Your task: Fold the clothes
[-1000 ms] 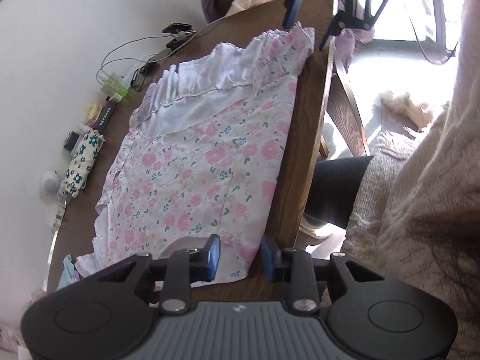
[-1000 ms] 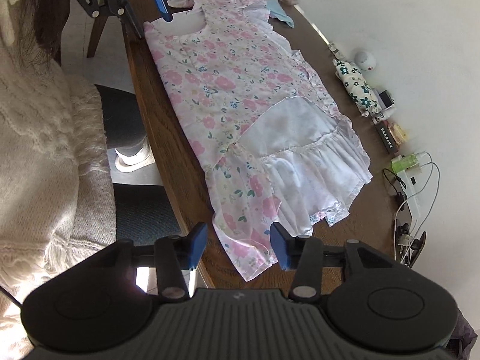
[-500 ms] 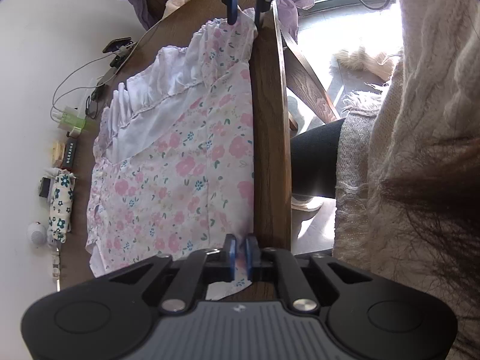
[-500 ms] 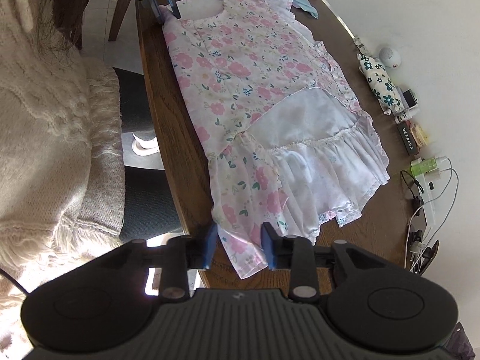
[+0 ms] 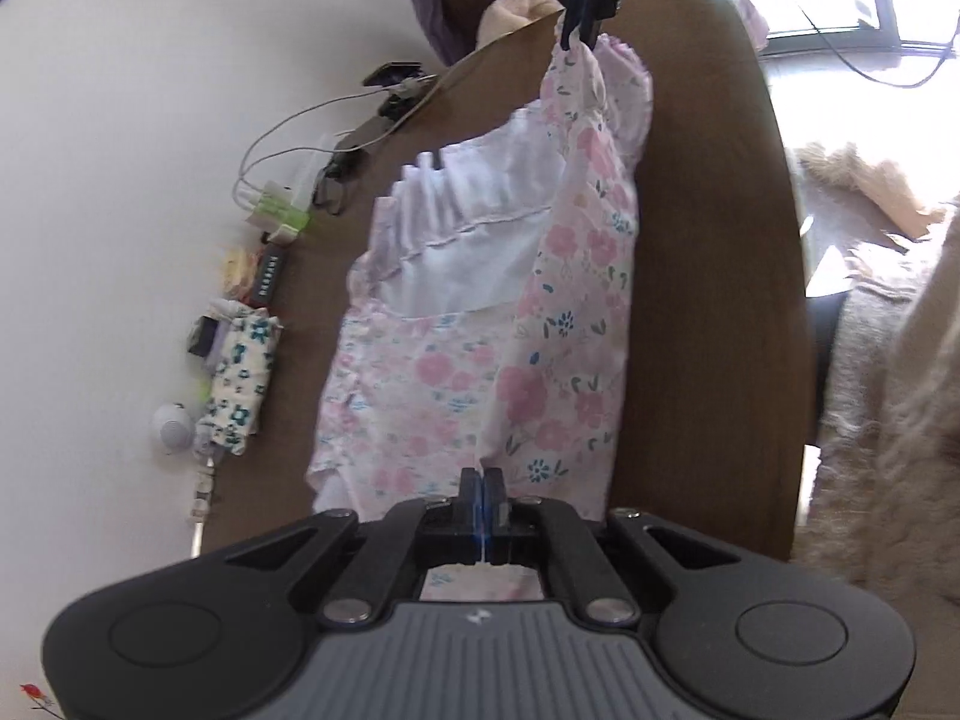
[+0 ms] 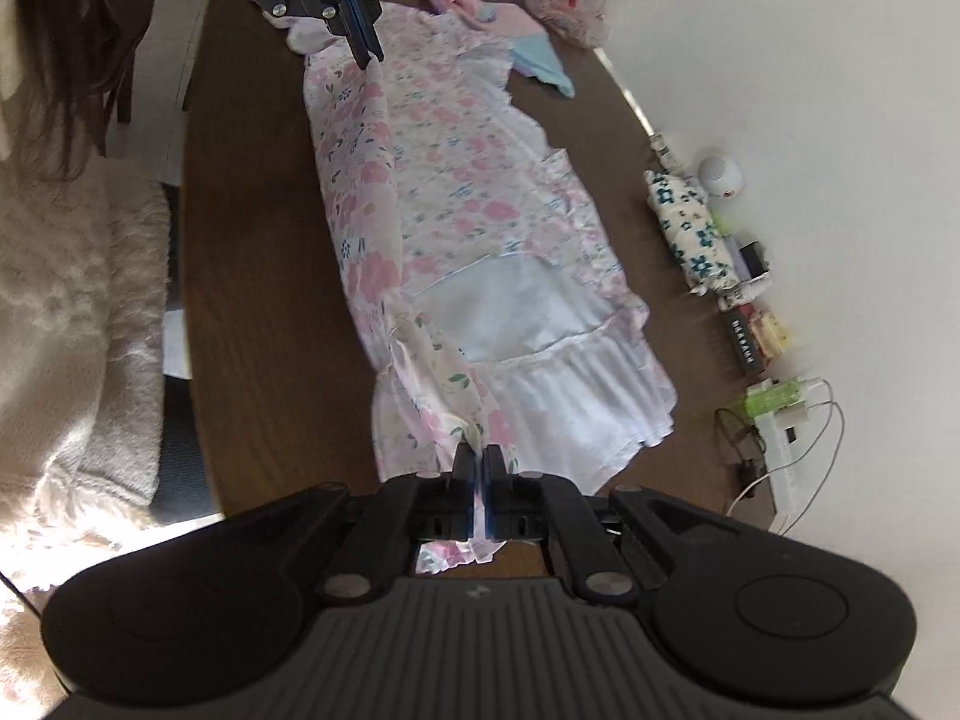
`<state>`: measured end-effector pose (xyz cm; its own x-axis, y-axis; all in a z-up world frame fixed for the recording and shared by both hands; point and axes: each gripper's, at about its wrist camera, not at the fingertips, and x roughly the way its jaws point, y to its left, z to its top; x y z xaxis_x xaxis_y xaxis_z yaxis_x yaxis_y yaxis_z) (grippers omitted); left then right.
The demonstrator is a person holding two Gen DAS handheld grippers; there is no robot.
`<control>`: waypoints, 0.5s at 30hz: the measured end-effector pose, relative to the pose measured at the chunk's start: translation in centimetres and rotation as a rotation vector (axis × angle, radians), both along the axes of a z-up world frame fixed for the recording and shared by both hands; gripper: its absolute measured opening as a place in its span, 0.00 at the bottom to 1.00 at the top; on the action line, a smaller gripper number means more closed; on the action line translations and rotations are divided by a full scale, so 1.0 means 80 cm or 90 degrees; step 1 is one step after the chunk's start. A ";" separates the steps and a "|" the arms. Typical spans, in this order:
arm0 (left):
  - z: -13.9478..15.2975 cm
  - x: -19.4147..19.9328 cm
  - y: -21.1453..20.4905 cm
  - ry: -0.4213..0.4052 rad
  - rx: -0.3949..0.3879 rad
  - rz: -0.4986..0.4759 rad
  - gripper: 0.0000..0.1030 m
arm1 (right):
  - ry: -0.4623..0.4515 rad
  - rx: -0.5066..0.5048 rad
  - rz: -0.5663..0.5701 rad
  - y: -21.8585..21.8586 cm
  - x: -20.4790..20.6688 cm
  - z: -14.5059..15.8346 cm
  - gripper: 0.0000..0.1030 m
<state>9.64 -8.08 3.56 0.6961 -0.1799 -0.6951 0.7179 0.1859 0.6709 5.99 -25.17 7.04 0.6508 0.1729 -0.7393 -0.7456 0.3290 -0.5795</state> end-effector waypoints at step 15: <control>-0.057 0.135 0.004 0.078 -0.047 0.089 0.06 | 0.104 0.078 -0.106 -0.009 0.166 -0.053 0.03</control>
